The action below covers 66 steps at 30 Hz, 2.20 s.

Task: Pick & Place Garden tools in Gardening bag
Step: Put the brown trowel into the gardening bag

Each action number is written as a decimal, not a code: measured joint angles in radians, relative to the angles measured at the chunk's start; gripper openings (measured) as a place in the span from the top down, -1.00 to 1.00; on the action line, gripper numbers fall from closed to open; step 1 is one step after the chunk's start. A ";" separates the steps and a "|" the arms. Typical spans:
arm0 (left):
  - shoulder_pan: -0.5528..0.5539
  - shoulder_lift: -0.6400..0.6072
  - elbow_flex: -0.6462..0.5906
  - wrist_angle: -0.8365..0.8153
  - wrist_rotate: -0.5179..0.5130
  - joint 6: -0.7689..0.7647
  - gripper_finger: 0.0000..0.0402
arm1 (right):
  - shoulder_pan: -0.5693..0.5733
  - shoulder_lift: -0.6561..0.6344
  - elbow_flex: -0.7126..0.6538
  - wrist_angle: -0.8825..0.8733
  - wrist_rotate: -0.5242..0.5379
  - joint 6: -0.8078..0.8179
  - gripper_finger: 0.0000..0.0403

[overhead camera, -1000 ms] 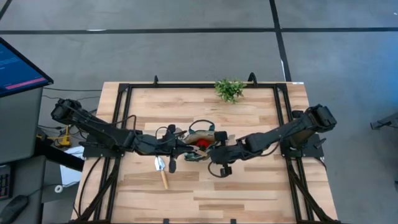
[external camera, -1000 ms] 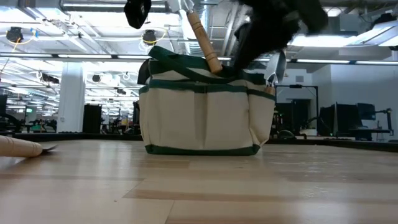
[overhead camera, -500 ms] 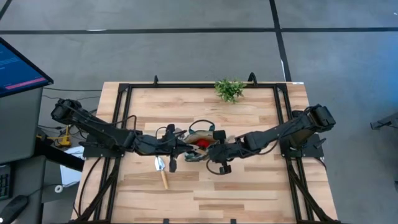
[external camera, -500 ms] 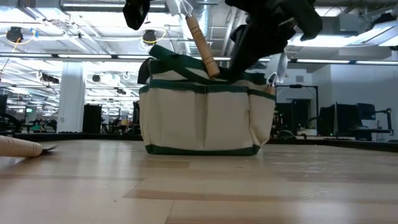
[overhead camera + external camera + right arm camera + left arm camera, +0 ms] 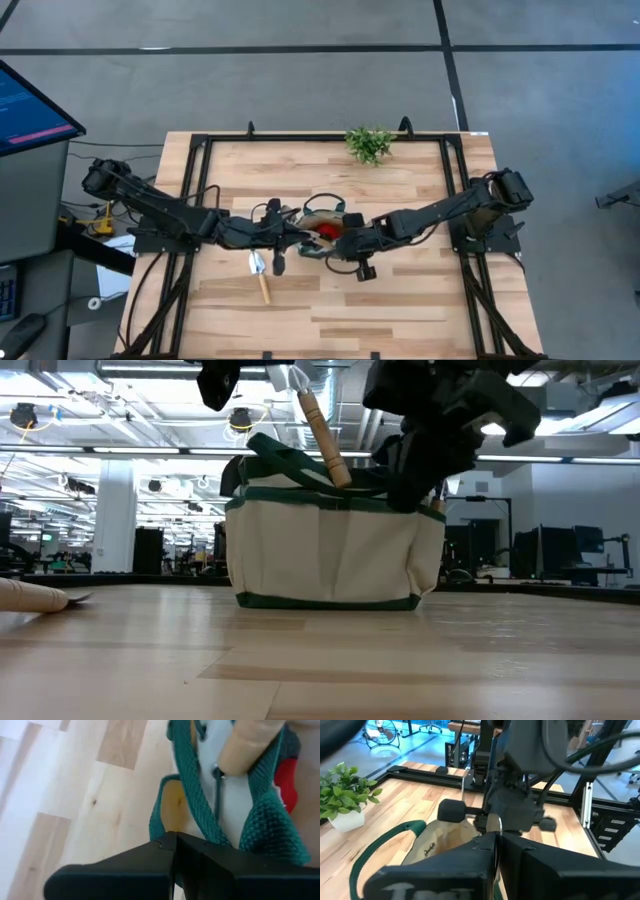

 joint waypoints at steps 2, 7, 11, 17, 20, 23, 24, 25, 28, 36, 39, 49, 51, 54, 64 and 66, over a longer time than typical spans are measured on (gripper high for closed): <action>0.006 0.000 0.000 -0.005 0.000 -0.001 1.00 | -0.006 -0.001 0.000 0.000 -0.025 0.001 1.00; 0.014 0.000 0.000 -0.003 0.000 -0.001 1.00 | -0.006 -0.001 0.000 0.000 -0.035 0.001 1.00; 0.014 0.000 0.000 0.047 0.051 0.000 1.00 | -0.006 -0.001 0.000 0.000 -0.035 0.001 1.00; 0.011 0.000 0.000 0.108 0.185 -0.004 1.00 | -0.007 -0.001 0.000 0.001 -0.035 0.001 1.00; 0.011 0.005 0.000 0.102 0.219 -0.052 1.00 | -0.010 -0.001 0.000 0.003 -0.034 0.001 1.00; 0.011 0.024 -0.001 0.087 0.184 -0.054 1.00 | -0.011 -0.001 0.000 0.007 -0.034 0.001 1.00; 0.011 0.029 -0.001 0.093 0.181 -0.053 1.00 | -0.011 -0.001 0.000 0.011 -0.034 0.001 1.00; 0.013 0.033 0.000 0.097 0.180 -0.054 1.00 | -0.011 -0.001 0.000 0.012 -0.034 0.001 1.00; 0.016 0.062 0.000 0.101 0.158 -0.067 1.00 | -0.011 -0.001 0.000 0.016 -0.033 0.001 1.00; 0.014 0.126 0.000 0.118 0.055 -0.072 1.00 | -0.012 -0.001 0.000 0.016 -0.032 0.001 1.00; 0.014 0.143 0.000 0.124 0.055 -0.072 1.00 | -0.012 -0.001 0.000 0.016 -0.032 0.001 1.00; 0.035 0.198 0.001 0.138 0.106 -0.098 1.00 | -0.012 -0.001 0.028 0.011 -0.032 -0.004 1.00; 0.042 0.205 0.001 0.139 0.107 -0.098 1.00 | -0.012 -0.001 0.042 0.006 -0.032 -0.007 1.00; 0.053 0.209 0.001 0.140 0.108 -0.088 1.00 | -0.012 -0.001 0.069 -0.032 -0.030 -0.001 1.00; 0.093 0.208 0.001 0.130 0.149 -0.068 1.00 | -0.010 -0.001 0.245 -0.324 -0.028 0.000 1.00; 0.099 0.208 0.001 0.129 0.151 -0.045 1.00 | -0.010 -0.001 0.280 -0.368 -0.028 0.000 1.00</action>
